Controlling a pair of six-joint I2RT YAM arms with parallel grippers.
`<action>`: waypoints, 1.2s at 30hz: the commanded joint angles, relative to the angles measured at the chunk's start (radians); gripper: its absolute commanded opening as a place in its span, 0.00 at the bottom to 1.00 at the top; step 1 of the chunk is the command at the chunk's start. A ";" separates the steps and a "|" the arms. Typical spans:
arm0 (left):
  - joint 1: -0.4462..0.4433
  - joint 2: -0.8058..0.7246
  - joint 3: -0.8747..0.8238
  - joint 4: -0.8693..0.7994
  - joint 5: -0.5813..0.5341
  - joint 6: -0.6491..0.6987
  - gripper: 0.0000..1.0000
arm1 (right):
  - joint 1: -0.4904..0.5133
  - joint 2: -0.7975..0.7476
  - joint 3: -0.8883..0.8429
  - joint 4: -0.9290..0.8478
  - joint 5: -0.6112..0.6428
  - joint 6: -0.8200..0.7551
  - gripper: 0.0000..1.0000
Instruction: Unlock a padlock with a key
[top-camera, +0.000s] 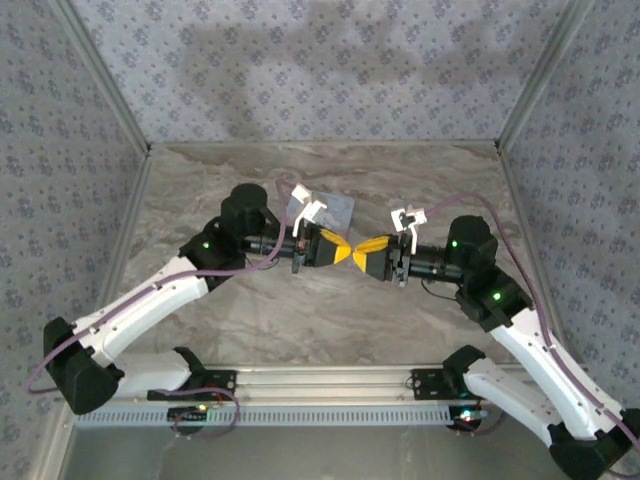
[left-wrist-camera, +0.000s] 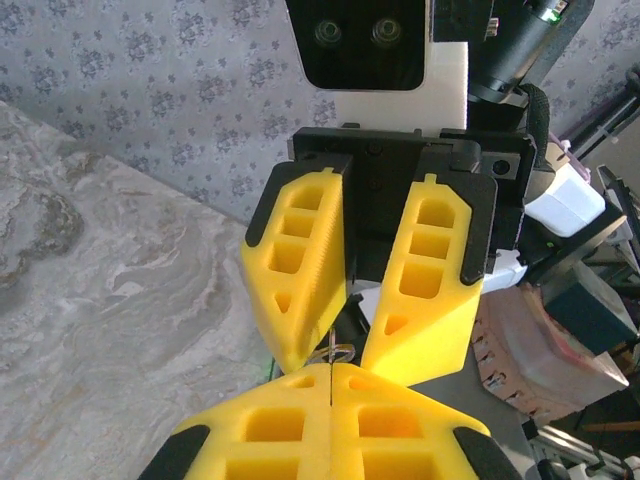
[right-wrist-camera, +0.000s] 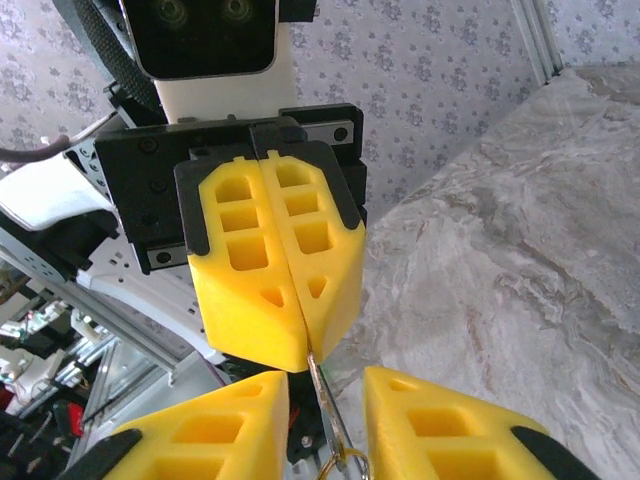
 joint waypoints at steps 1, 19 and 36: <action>0.007 -0.032 -0.008 0.038 0.002 -0.009 0.00 | 0.004 -0.016 -0.010 0.002 0.005 0.002 0.24; 0.028 -0.039 -0.025 0.043 -0.002 -0.018 0.00 | -0.013 -0.027 -0.008 -0.001 -0.016 -0.009 0.00; 0.063 -0.136 -0.317 0.076 -0.567 -0.102 0.98 | -0.059 0.115 -0.035 -0.039 0.261 -0.116 0.00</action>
